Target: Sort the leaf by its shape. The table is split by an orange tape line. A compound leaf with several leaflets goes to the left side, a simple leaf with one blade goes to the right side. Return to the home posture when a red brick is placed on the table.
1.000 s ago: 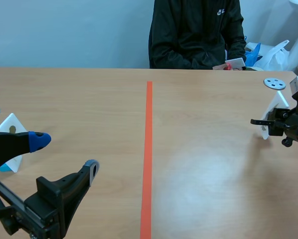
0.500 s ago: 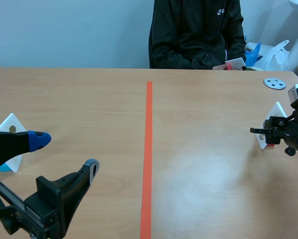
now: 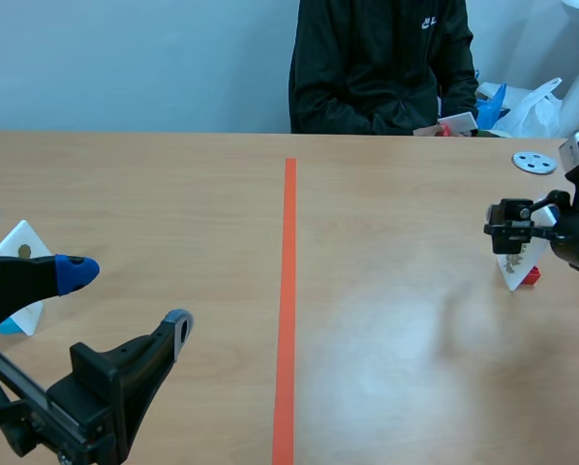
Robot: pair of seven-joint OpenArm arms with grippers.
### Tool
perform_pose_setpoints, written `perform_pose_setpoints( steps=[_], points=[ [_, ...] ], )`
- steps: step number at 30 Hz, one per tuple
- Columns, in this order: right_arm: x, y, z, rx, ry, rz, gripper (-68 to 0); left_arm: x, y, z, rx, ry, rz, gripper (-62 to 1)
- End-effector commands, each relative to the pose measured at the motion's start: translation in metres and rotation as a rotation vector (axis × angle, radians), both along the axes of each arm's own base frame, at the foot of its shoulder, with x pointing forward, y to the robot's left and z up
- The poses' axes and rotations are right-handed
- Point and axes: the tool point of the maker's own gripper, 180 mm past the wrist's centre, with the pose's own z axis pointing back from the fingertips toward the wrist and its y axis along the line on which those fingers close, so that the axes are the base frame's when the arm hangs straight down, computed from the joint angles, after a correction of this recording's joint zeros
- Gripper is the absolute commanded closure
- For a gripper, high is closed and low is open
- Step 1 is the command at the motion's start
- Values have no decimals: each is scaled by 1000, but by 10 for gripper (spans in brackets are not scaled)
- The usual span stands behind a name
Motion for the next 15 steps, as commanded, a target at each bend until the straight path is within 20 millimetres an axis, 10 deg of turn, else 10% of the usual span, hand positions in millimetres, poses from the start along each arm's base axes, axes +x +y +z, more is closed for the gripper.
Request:
perform_pose_setpoints(
  steps=[1, 15],
  points=[
    [9, -11, 28, -7, -58, 3, -466, 2, 0, 6, -15, -22, 2, -623],
    [-22, -6, 92, -24, -153, 116, -512, 2, 0, 6, -15, -22, 2, -623]
  ],
)
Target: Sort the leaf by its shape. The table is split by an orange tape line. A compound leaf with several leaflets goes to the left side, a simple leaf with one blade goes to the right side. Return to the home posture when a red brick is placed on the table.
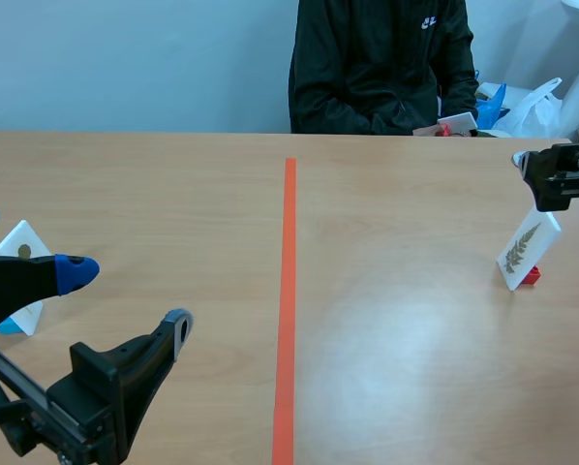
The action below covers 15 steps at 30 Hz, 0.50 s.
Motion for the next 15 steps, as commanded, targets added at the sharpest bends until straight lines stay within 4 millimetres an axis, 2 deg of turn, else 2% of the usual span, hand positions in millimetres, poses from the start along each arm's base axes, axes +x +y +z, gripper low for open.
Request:
perform_pose_setpoints(
  steps=[1, 4, 8, 12, 15],
  points=[
    [-4, -2, 15, 4, -38, 13, -531, 2, 0, 6, -15, -22, 2, -623],
    [-22, 18, 20, 22, -40, 91, -564, 2, 0, 6, -14, -21, 2, -623],
    [-46, 41, 19, -3, -22, 165, -569, 2, 0, 6, -14, -21, 2, -623],
    [-70, 66, 18, -15, -6, 245, -659, 2, 0, 6, -14, -21, 2, -623],
    [-86, 80, 17, -19, 10, 285, -679, 2, 0, 6, -14, -21, 2, -623]
  ],
)
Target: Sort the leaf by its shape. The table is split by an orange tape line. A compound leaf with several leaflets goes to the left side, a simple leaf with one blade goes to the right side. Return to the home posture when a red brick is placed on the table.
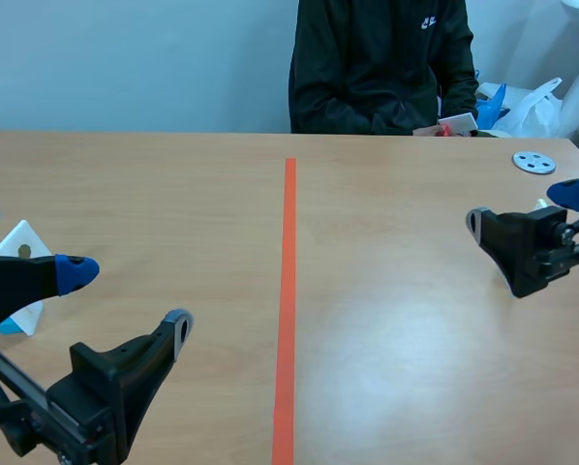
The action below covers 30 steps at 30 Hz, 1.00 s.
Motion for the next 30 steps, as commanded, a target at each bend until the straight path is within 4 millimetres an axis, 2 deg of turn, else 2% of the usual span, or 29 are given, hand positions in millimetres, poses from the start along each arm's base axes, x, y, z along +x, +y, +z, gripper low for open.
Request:
perform_pose_setpoints(
  steps=[1, 10, 15, 21, 30],
  points=[
    [-1, 0, 11, -8, -30, 13, -679, 2, 0, 6, -14, -20, 1, -623],
    [-45, 34, 7, 23, 24, 82, -679, 0, 1, 4, 19, -20, -35, -623],
    [-60, 45, 4, 58, 51, 80, -679, 0, 1, 5, 19, -20, -34, -623],
    [-68, 48, -3, 74, 83, 71, -679, 0, 1, 5, 19, -20, -34, -623],
    [-68, 48, -3, 72, 83, 69, -679, 0, 1, 5, 15, -20, -34, -623]
  ],
)
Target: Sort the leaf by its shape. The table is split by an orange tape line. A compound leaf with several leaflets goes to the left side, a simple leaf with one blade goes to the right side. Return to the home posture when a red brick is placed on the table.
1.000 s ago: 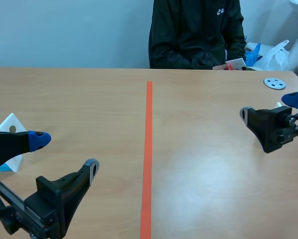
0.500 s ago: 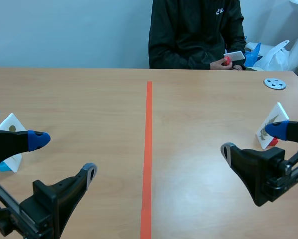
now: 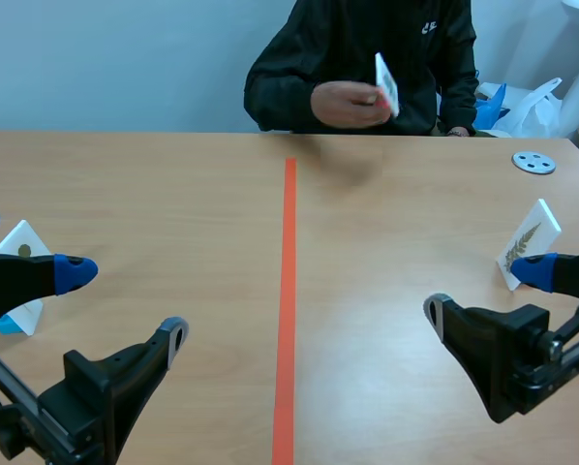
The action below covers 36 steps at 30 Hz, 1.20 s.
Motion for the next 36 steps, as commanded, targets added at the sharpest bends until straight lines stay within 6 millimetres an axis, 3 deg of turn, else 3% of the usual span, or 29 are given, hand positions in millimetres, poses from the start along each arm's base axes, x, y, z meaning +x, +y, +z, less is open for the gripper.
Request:
perform_pose_setpoints(
  steps=[1, 36],
  points=[
    [5, -2, 10, 2, -35, -5, -679, 2, 0, 6, -22, -19, 5, -623],
    [9, -1, 11, -22, -48, 12, -679, 2, 0, 7, -23, -20, 6, -623]
  ],
)
